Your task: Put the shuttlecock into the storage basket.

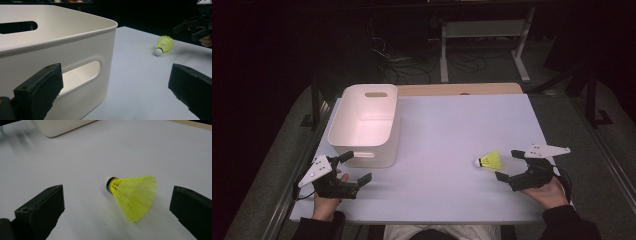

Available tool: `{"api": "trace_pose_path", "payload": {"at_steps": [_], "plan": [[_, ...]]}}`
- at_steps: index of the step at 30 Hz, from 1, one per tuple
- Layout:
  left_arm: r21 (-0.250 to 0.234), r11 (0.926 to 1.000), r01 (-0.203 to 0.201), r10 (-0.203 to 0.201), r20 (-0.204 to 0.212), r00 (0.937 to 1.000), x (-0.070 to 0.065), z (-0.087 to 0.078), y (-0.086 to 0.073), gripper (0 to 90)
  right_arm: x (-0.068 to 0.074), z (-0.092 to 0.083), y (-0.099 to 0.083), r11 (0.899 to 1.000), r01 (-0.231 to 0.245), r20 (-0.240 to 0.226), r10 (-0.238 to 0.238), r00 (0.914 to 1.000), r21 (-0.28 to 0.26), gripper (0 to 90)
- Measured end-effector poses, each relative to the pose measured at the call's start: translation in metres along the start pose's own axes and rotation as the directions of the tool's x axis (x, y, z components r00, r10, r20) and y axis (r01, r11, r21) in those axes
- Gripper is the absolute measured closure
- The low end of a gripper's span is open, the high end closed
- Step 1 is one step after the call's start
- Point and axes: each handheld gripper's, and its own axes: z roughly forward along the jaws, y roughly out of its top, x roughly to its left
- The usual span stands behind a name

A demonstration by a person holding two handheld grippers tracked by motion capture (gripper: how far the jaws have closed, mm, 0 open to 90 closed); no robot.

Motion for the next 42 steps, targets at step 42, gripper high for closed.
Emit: {"api": "trace_pose_path", "payload": {"at_steps": [42], "plan": [[0.000,1.0000,-0.001,0.001,0.005,1.0000,-0.0005,-0.0007,-0.0001,0.0,0.0079,0.0023,0.0063,0.999,0.042,-0.030,-0.041,0.9987,0.009,1.8]]}}
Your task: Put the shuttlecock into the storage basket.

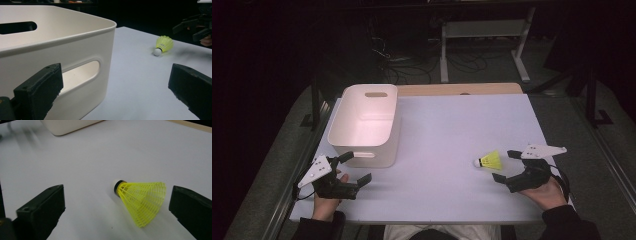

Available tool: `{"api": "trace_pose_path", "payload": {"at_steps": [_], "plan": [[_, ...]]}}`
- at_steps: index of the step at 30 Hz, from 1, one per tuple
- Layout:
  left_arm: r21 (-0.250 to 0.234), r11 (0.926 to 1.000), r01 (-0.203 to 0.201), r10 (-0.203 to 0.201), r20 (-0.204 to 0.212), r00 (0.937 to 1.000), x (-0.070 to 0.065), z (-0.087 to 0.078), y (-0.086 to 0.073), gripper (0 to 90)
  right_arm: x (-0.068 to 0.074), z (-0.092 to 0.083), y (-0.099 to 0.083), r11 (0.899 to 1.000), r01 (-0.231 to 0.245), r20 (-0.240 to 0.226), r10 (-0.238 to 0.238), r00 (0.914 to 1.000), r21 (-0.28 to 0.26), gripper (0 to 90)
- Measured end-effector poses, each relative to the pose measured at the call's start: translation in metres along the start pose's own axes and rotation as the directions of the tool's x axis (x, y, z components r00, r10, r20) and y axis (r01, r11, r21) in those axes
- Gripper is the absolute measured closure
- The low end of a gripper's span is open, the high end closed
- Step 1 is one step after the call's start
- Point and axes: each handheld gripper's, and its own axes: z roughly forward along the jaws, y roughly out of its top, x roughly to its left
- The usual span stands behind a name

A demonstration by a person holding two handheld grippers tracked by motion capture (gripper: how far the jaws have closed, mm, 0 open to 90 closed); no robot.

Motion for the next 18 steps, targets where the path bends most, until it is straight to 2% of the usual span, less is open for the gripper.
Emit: {"api": "trace_pose_path", "payload": {"at_steps": [7,10,18], "plan": [[-0.001,1.0000,0.001,-0.001,0.001,1.0000,-0.0001,0.0000,0.0000,0.0,0.0033,-0.0009,0.0031,1.000,0.017,-0.015,-0.017,0.9997,0.010,8.6],[0.000,1.0000,0.000,0.000,0.000,1.0000,0.0000,-0.0001,0.0000,0.0,0.0041,-0.0023,0.0049,1.000,0.025,-0.036,-0.025,0.9991,0.009,12.9],[0.001,1.0000,-0.001,0.001,0.000,1.0000,-0.0001,-0.0003,0.0000,0.0,0.0062,0.0002,0.0069,0.997,0.045,-0.077,-0.041,0.9962,0.059,22.2]]}}
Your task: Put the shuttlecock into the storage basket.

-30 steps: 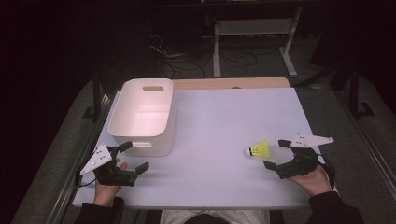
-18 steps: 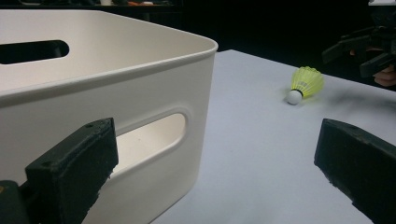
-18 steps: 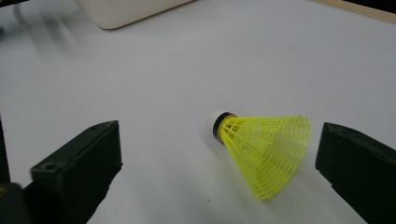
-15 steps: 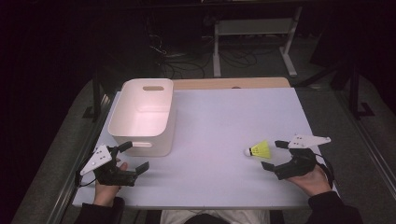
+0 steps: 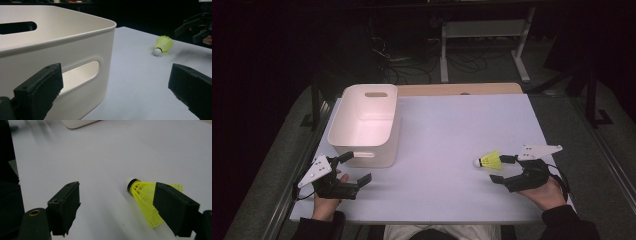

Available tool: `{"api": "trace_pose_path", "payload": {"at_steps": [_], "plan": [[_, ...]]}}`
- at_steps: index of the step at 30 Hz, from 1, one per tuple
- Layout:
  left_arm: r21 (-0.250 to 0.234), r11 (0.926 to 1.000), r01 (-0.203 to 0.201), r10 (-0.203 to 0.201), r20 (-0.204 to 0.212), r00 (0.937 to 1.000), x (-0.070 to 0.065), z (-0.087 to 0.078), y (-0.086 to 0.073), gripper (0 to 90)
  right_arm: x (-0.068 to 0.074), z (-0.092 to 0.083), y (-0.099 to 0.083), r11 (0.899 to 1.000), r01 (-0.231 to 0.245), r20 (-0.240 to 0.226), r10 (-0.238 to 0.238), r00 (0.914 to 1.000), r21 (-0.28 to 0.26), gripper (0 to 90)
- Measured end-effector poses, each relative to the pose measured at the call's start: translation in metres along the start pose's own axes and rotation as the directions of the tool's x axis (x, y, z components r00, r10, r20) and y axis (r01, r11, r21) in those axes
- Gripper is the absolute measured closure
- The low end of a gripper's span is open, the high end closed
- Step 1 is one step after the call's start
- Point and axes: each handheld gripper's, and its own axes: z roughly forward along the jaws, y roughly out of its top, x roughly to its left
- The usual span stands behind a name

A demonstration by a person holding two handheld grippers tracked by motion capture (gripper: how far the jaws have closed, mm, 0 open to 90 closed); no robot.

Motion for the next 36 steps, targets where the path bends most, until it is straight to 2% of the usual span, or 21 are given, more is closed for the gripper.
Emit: {"api": "trace_pose_path", "payload": {"at_steps": [7,11,19,22,23,24,29,36], "plan": [[-0.001,1.0000,-0.002,0.002,0.000,1.0000,0.000,0.000,0.000,0.0,0.001,0.004,0.000,0.998,0.020,-0.008,-0.020,0.9998,0.057,35.8],[-0.001,1.0000,-0.002,0.002,0.001,1.0000,0.000,0.000,0.000,0.0,0.002,0.004,0.001,0.997,0.027,-0.015,-0.026,0.9995,0.071,48.3],[-0.001,1.0000,-0.003,0.003,0.002,1.0000,0.000,0.000,0.000,0.0,-0.003,0.007,-0.001,0.993,0.004,-0.042,0.001,0.9991,0.115,74.0],[0.000,1.0000,-0.002,0.002,0.003,1.0000,0.000,0.000,0.000,0.0,-0.003,0.007,-0.001,0.993,-0.001,-0.041,0.006,0.9991,0.121,77.8],[0.000,1.0000,-0.002,0.002,0.004,1.0000,0.000,0.000,0.000,0.0,-0.004,0.007,-0.001,0.992,-0.007,-0.024,0.010,0.9997,0.126,86.1],[0.001,1.0000,-0.002,0.002,0.003,1.0000,0.000,0.000,0.000,0.0,-0.005,0.007,-0.001,0.990,-0.018,-0.004,0.018,0.9998,0.139,88.7],[0.001,1.0000,-0.003,0.003,0.004,1.0000,0.000,0.000,0.000,0.0,-0.009,0.009,-0.004,0.985,-0.040,0.014,0.039,0.9992,0.166,88.8],[0.001,1.0000,-0.003,0.003,0.004,1.0000,0.000,0.000,0.000,0.0,-0.012,0.011,-0.007,0.981,-0.045,0.017,0.043,0.9989,0.188,88.8]]}}
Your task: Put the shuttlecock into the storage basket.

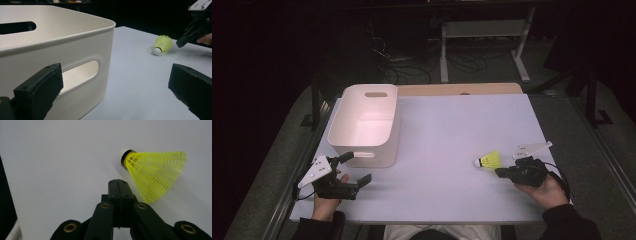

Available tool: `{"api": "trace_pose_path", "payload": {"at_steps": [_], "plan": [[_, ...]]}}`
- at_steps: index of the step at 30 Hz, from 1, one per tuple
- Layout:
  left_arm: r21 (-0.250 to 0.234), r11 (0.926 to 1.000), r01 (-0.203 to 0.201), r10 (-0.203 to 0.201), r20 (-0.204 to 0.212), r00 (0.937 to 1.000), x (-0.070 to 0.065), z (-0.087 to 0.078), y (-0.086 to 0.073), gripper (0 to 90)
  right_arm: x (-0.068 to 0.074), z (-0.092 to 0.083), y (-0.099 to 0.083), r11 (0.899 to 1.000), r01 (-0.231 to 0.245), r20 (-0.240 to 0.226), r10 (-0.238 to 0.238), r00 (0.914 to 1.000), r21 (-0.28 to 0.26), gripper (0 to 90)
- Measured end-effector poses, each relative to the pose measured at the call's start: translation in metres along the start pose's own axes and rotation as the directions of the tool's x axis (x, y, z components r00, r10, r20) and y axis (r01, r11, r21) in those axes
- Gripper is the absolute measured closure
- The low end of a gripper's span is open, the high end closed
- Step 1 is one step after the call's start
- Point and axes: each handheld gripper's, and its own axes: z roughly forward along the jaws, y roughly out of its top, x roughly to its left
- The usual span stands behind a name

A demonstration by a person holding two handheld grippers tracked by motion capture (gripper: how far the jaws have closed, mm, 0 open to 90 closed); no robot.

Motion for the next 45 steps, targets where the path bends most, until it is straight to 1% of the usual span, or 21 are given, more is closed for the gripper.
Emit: {"api": "trace_pose_path", "payload": {"at_steps": [8,11,14,17,24,29,34,45], "plan": [[0.001,1.0000,-0.001,0.001,0.000,1.0000,0.000,0.000,0.000,0.0,-0.005,0.005,-0.002,0.999,-0.027,0.015,0.026,0.9995,0.034,88.8],[0.002,1.0000,-0.001,0.001,0.000,1.0000,0.000,0.000,0.000,0.0,-0.007,0.006,-0.003,0.999,-0.031,0.016,0.030,0.9994,0.038,88.8],[0.003,1.0000,-0.001,0.001,0.002,1.0000,0.000,0.000,0.000,0.0,-0.010,0.007,-0.004,0.998,-0.047,0.010,0.046,0.9989,0.038,88.8],[0.003,1.0000,0.001,-0.001,0.004,1.0000,0.000,0.000,0.000,0.0,-0.012,0.008,-0.004,0.997,-0.058,0.017,0.057,0.9982,0.043,88.8],[0.004,1.0000,-0.001,0.001,0.004,1.0000,0.000,0.000,0.000,0.0,-0.016,0.009,-0.003,0.998,-0.050,0.033,0.048,0.9983,0.046,88.8],[0.004,1.0000,0.000,0.000,0.003,1.0000,0.000,0.000,0.000,0.0,-0.018,0.010,-0.002,0.998,-0.054,0.039,0.053,0.9978,0.041,88.8],[0.004,1.0000,0.000,0.000,0.003,1.0000,0.000,0.000,0.000,0.0,-0.019,0.009,0.000,0.998,-0.048,0.049,0.047,0.9977,0.030,88.9],[0.004,1.0000,-0.001,0.001,0.005,1.0000,0.000,0.000,0.000,0.0,-0.026,0.009,0.002,0.998,-0.062,0.067,0.061,0.9959,0.012,88.8]]}}
